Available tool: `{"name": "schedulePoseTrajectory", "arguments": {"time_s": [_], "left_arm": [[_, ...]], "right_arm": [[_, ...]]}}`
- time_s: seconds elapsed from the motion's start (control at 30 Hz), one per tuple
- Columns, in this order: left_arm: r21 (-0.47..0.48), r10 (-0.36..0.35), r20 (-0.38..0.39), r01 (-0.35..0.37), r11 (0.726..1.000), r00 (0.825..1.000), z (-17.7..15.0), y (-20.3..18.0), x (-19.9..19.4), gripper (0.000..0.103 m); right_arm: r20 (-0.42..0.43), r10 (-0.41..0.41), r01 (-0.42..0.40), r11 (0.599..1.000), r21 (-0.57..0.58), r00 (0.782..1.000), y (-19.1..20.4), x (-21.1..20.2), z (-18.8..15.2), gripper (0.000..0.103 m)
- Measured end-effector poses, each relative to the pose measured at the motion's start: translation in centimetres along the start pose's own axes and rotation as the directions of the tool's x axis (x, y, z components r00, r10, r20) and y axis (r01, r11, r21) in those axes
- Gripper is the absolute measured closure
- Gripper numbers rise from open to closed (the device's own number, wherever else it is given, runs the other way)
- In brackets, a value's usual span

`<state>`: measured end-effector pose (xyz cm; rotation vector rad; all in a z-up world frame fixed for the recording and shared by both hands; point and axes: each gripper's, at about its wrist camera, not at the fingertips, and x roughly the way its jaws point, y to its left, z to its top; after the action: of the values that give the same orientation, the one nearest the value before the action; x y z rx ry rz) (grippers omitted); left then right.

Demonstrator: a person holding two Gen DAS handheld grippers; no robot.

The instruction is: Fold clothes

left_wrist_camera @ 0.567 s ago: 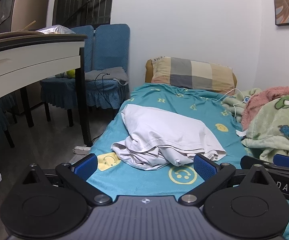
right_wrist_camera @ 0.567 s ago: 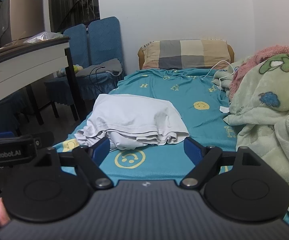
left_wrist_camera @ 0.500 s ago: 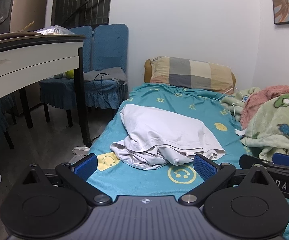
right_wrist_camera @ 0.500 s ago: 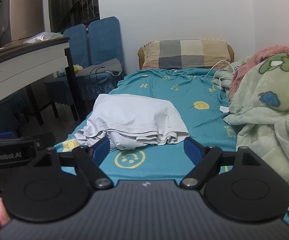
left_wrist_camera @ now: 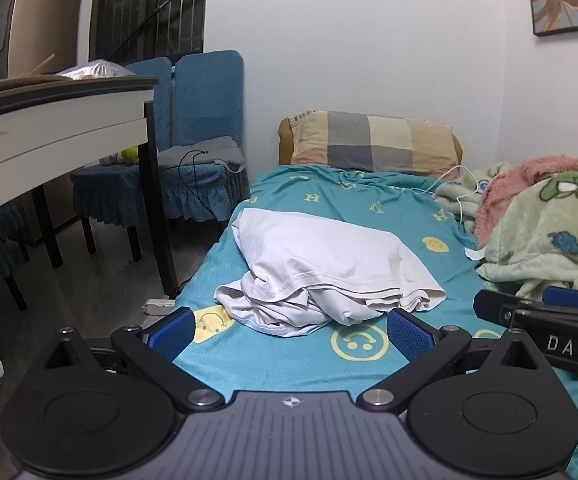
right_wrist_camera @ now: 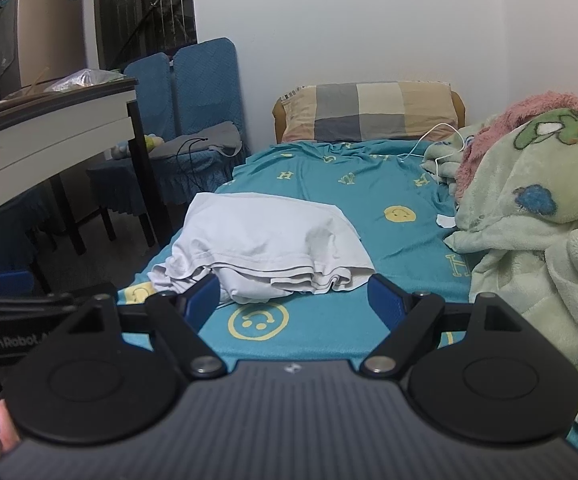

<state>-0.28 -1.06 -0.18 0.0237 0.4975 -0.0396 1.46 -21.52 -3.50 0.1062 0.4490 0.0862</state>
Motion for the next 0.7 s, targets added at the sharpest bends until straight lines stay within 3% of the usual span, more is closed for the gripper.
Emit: {"name": "schedulePoseTrajectory", "arguments": {"time_s": [0.7], "left_arm": [[-0.016,0.005,-0.016,-0.006,1.0,1.0,-0.12,0.28,0.43,0.0]], "right_arm": [[0.0,0.011,-0.011,1.0,0.011,1.0,-0.1,-0.06,0.05,0.021]]}}
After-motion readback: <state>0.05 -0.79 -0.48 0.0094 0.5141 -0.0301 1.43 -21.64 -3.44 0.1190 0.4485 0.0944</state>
